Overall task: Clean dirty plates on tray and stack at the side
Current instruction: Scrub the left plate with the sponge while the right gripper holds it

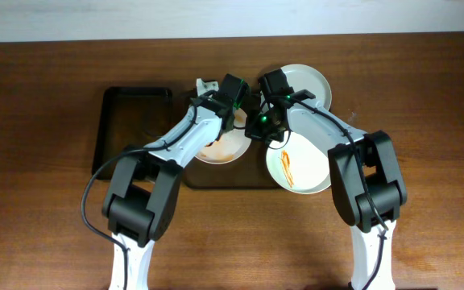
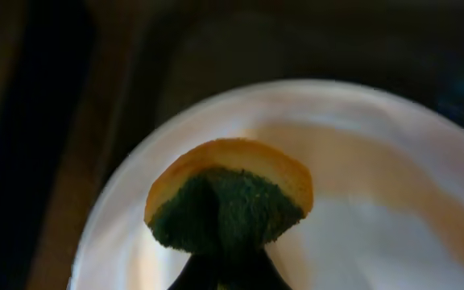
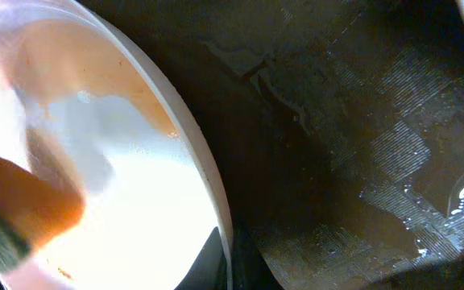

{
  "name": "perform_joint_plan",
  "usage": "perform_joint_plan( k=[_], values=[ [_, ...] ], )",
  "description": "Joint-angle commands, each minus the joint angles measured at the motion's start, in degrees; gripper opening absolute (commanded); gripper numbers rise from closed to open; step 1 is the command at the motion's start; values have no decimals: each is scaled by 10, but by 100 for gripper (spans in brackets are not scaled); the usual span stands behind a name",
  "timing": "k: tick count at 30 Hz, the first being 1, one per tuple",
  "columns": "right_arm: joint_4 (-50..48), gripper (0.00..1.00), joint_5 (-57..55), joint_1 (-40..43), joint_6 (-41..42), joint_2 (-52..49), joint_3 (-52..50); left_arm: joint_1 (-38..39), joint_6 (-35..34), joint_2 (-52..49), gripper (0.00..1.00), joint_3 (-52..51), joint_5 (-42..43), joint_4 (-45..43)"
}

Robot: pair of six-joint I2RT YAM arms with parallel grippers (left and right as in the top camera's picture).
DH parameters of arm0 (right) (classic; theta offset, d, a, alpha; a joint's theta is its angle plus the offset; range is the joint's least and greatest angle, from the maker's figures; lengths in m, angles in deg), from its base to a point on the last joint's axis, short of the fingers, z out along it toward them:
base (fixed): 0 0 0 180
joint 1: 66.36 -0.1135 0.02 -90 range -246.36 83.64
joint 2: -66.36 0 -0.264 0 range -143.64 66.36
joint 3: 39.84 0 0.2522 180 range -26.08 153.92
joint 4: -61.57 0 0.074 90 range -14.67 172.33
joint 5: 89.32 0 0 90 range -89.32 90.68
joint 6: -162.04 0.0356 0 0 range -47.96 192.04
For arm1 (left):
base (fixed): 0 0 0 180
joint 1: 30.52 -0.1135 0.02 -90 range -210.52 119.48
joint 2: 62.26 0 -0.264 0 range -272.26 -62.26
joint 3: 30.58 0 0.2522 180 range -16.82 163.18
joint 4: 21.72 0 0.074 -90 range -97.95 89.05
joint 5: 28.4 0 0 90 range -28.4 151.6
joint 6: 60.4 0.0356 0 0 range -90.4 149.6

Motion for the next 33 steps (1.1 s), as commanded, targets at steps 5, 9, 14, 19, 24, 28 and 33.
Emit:
perform_joint_plan(
  k=[5, 9, 14, 19, 24, 28, 33],
  values=[
    [5, 4, -28, 3, 5, -10, 3, -15, -6, -17, 0, -1, -73, 57],
    [5, 4, -17, 3, 2, -10, 3, -16, 92, -16, 0, -1, 127, 131],
    [12, 4, -14, 3, 2, -11, 3, -64, 201, -17, 0, -1, 318, 73],
    [12, 4, -12, 3, 2, -10, 3, -121, 200, -44, 0, -1, 347, -27],
    [17, 4, -12, 3, 2, -10, 3, -127, 189, -49, 0, 3, 536, -17],
    [20, 4, -9, 3, 2, -10, 3, -128, 189, -49, 0, 4, 642, -7],
    [20, 4, -6, 3, 2, -10, 3, -128, 132, -50, 0, 4, 483, -49]
  ],
)
